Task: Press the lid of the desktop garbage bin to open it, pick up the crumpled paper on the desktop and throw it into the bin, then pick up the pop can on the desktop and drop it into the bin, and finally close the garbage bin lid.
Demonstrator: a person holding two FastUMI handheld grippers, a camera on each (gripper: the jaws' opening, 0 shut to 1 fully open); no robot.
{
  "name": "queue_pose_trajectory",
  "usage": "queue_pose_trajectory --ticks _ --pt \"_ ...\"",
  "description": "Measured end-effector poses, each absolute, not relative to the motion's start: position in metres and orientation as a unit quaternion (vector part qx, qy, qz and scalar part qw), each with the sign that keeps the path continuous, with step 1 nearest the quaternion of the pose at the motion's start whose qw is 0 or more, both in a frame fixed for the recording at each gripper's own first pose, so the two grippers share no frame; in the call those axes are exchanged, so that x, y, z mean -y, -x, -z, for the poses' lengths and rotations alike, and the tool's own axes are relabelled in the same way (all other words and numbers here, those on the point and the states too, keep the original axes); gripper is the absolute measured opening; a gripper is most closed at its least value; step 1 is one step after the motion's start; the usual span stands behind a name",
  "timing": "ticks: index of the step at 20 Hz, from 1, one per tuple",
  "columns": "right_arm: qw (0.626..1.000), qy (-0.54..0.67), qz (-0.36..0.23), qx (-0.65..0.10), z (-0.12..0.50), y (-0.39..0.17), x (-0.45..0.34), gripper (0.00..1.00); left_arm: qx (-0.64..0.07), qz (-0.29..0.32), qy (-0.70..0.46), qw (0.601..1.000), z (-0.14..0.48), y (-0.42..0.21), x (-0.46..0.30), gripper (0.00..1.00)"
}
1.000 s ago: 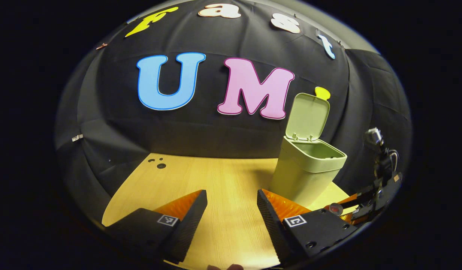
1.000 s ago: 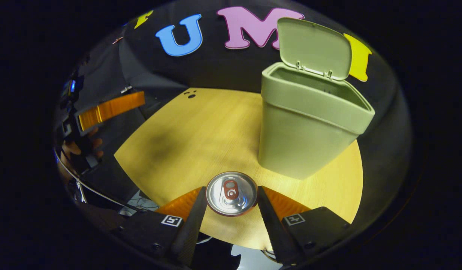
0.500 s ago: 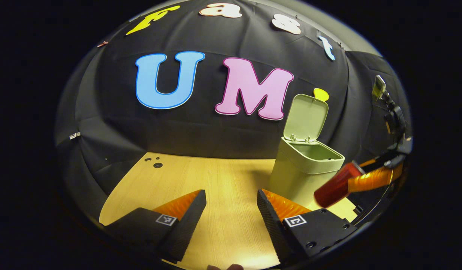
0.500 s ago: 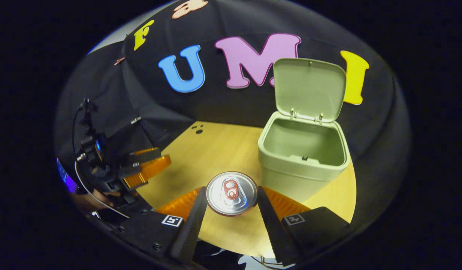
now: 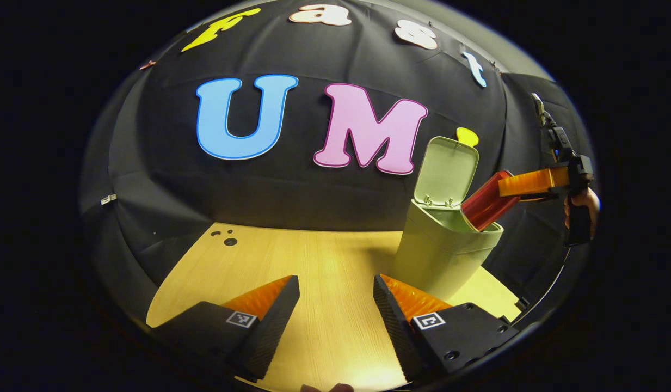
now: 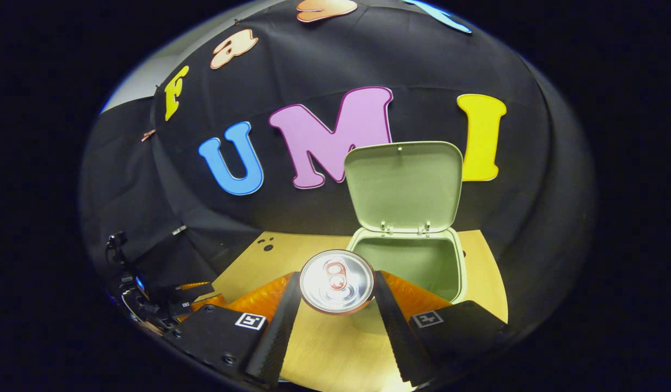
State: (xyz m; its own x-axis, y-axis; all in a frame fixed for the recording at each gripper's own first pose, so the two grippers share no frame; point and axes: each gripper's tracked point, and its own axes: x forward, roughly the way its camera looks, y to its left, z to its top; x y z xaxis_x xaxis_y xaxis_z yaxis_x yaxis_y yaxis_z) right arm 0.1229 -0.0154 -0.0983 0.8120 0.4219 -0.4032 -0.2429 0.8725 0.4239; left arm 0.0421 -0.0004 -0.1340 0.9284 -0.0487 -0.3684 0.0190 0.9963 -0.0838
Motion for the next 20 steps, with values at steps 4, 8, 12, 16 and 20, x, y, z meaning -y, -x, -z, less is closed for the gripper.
queue_pose_trajectory --ticks 4,8,12,16,20 --pt "0.940 -0.170 -0.158 -0.250 0.109 -0.140 0.023 0.82 -0.189 0.017 0.036 0.981 0.134 -0.046 -0.001 0.89" --pt "0.940 -0.159 -0.153 -0.262 0.127 -0.157 0.024 0.81 -0.191 0.017 0.034 0.981 0.135 -0.050 -0.002 0.89" --pt "0.935 -0.151 -0.150 -0.284 0.149 -0.167 0.019 0.82 -0.195 0.015 0.038 0.980 0.139 -0.054 -0.003 0.89" --pt "0.928 -0.146 -0.150 -0.309 0.171 -0.168 0.014 0.83 -0.198 0.013 0.037 0.979 0.140 -0.057 -0.005 0.89" --pt "0.922 -0.147 -0.151 -0.324 0.182 -0.166 0.011 0.84 -0.199 0.010 0.037 0.979 0.141 -0.058 -0.007 0.89"
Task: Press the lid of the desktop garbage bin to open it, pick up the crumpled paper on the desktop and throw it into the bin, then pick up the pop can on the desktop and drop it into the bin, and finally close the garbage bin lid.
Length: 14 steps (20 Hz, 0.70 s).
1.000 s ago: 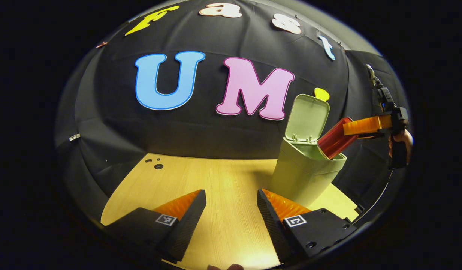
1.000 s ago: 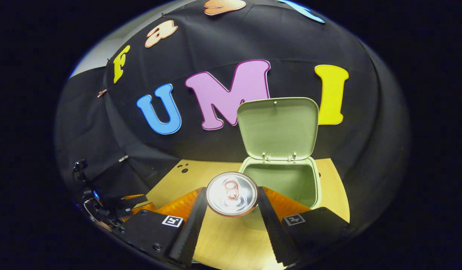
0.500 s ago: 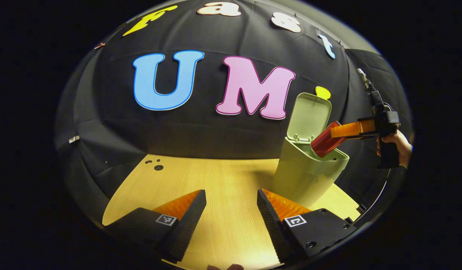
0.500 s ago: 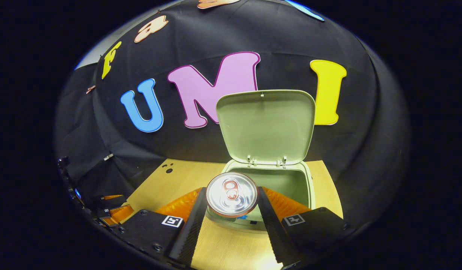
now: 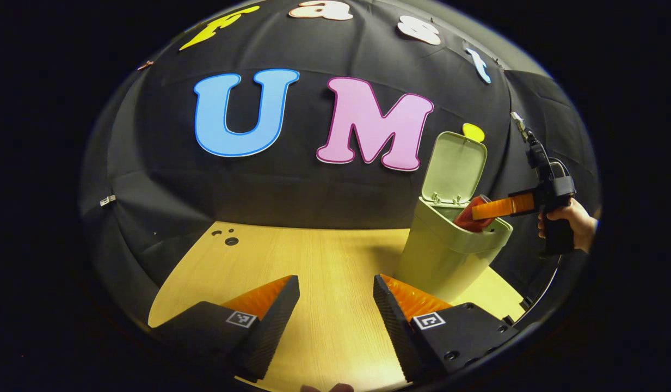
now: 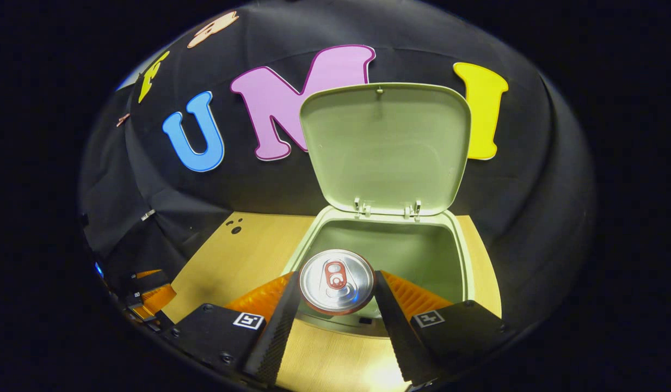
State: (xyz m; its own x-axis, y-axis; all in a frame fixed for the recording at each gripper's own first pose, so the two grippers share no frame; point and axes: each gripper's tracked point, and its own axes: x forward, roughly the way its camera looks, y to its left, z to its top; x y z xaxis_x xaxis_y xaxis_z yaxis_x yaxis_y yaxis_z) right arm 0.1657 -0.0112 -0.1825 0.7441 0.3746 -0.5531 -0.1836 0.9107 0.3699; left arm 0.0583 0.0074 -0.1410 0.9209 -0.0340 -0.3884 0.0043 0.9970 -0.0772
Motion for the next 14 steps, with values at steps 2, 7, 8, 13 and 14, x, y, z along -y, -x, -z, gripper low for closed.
queue_pose_trajectory --ticks 2,7,8,13,14 --pt "0.921 -0.151 -0.151 -0.327 0.187 -0.166 0.011 0.84 -0.200 0.008 0.037 0.979 0.142 -0.058 -0.009 0.89" --pt "0.920 -0.155 -0.149 -0.327 0.190 -0.168 0.014 0.83 -0.198 0.006 0.035 0.979 0.141 -0.055 -0.009 0.89" --pt "0.920 -0.156 -0.148 -0.326 0.190 -0.168 0.016 0.82 -0.198 0.005 0.035 0.980 0.140 -0.055 -0.009 0.89" --pt "0.923 -0.166 -0.148 -0.316 0.180 -0.167 0.021 0.82 -0.197 0.007 0.033 0.980 0.139 -0.054 -0.006 0.89" --pt "0.923 -0.170 -0.148 -0.311 0.178 -0.168 0.020 0.82 -0.197 0.006 0.032 0.980 0.138 -0.052 -0.005 0.89"
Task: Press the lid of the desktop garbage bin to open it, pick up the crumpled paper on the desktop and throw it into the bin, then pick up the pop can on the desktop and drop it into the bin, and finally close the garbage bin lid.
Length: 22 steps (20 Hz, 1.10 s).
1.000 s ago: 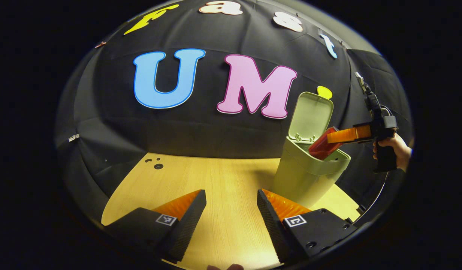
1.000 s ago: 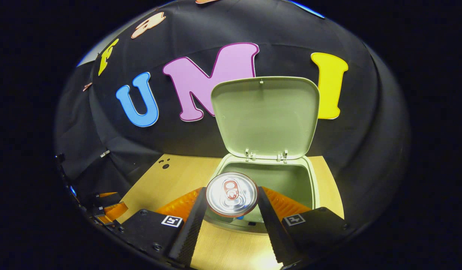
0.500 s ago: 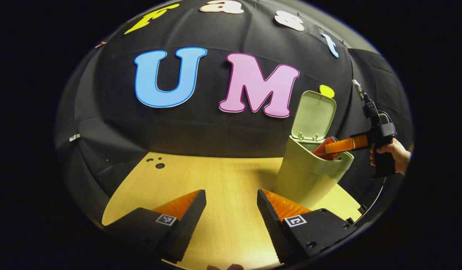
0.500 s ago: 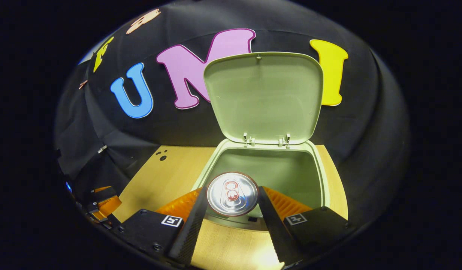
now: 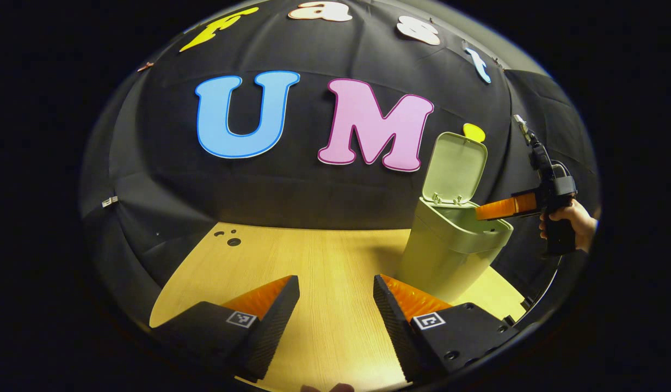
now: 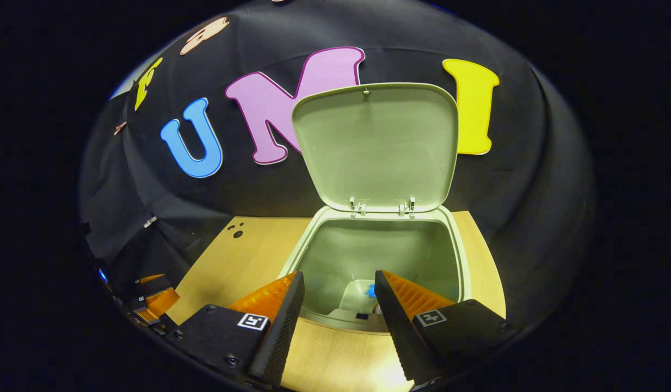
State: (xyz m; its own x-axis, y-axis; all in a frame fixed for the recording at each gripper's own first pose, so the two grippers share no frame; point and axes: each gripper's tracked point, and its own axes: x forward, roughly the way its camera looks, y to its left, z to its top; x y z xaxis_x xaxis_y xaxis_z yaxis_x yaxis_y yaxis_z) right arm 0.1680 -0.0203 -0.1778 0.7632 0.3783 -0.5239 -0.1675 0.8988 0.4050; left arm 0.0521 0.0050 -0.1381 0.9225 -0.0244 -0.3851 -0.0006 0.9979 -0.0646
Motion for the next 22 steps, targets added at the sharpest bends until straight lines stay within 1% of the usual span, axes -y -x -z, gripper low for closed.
queue_pose_trajectory --ticks 6,15,20,21,22 --pt "0.944 -0.158 -0.140 -0.254 0.124 -0.175 0.035 0.82 -0.197 0.006 0.031 0.980 0.137 -0.048 -0.001 0.89" --pt "0.969 -0.115 -0.138 -0.171 0.038 -0.213 0.054 0.84 -0.192 0.004 0.032 0.981 0.133 -0.041 0.006 0.89" --pt "0.978 -0.095 -0.131 -0.134 0.001 -0.245 0.059 0.88 -0.187 -0.002 0.032 0.982 0.127 -0.035 0.008 0.89" --pt "0.979 -0.094 -0.125 -0.129 -0.004 -0.253 0.062 0.90 -0.186 -0.004 0.033 0.982 0.128 -0.033 0.008 0.89" --pt "0.980 -0.095 -0.121 -0.125 -0.009 -0.259 0.062 0.96 -0.187 -0.005 0.034 0.982 0.127 -0.031 0.009 0.89"
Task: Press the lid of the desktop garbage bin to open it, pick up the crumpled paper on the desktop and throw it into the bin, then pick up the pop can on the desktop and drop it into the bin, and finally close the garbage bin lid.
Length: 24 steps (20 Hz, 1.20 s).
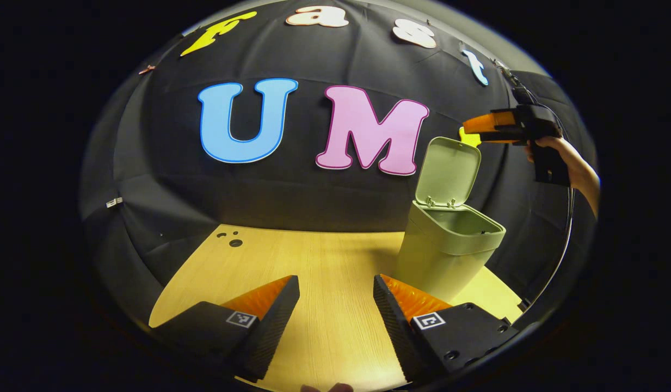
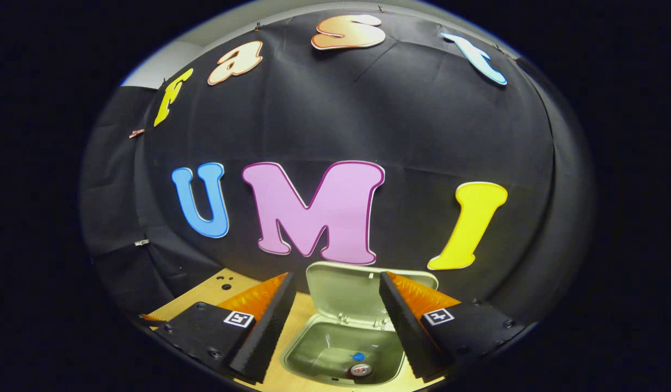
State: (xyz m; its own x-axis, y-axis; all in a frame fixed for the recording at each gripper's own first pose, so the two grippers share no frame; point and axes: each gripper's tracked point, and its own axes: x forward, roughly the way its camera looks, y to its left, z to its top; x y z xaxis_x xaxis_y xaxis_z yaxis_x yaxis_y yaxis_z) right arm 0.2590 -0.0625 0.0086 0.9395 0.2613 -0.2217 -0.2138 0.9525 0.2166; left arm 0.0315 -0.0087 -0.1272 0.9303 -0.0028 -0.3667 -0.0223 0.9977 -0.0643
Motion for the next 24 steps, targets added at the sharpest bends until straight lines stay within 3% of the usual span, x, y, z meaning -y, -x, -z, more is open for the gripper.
queue_pose_trajectory --ticks 5,11,24 --pt "0.983 -0.105 -0.097 -0.117 -0.017 -0.298 0.064 0.98 -0.189 -0.010 0.028 0.982 0.128 -0.021 0.009 0.89" --pt "0.979 -0.117 -0.069 -0.151 0.019 -0.335 0.067 0.99 -0.191 -0.014 0.025 0.981 0.127 -0.023 0.011 0.89" --pt "0.974 -0.120 -0.085 -0.169 0.044 -0.253 0.059 0.98 -0.197 0.010 0.023 0.980 0.129 -0.027 0.025 0.89"
